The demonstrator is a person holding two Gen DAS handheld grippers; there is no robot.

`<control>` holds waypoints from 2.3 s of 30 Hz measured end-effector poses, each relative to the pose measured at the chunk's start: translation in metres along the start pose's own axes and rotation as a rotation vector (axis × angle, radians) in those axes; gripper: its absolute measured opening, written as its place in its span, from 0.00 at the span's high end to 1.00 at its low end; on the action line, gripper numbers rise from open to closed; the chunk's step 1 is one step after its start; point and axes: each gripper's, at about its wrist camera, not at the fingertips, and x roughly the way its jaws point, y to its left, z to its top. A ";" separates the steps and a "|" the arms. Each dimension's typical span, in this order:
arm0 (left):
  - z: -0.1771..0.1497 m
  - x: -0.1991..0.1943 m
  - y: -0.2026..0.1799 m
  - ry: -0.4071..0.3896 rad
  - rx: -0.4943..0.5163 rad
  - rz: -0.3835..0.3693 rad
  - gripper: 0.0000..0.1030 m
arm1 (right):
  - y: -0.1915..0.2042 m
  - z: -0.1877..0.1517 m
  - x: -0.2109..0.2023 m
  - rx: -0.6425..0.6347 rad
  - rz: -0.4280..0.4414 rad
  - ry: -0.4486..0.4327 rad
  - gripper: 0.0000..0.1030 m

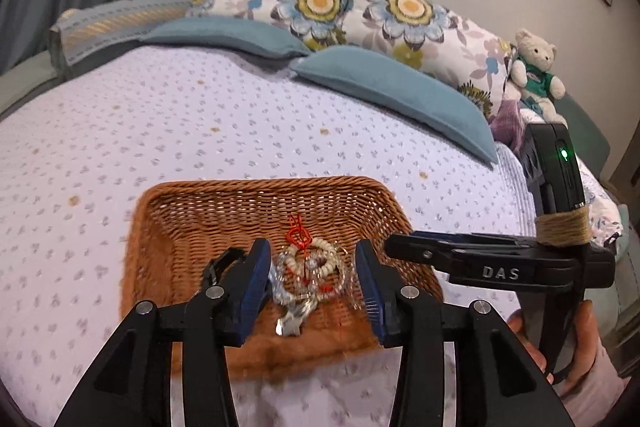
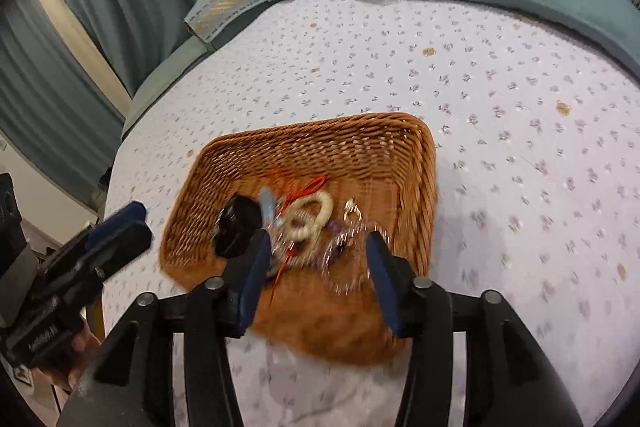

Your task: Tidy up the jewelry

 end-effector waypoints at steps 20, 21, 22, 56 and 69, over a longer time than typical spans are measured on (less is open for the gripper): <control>-0.060 -0.216 -0.071 -0.225 0.013 0.279 0.30 | 0.105 -0.108 -0.189 -0.239 -0.234 -0.317 0.17; -0.065 -0.221 -0.074 -0.226 0.013 0.292 0.30 | 0.108 -0.111 -0.191 -0.245 -0.240 -0.319 0.17; -0.069 -0.225 -0.077 -0.226 0.018 0.305 0.30 | 0.112 -0.116 -0.194 -0.257 -0.249 -0.322 0.17; -0.112 -0.274 -0.119 -0.267 -0.015 0.386 0.26 | 0.154 -0.157 -0.243 -0.321 -0.314 -0.430 0.08; -0.113 -0.270 -0.126 -0.253 -0.004 0.377 0.26 | 0.149 -0.154 -0.249 -0.312 -0.331 -0.437 0.08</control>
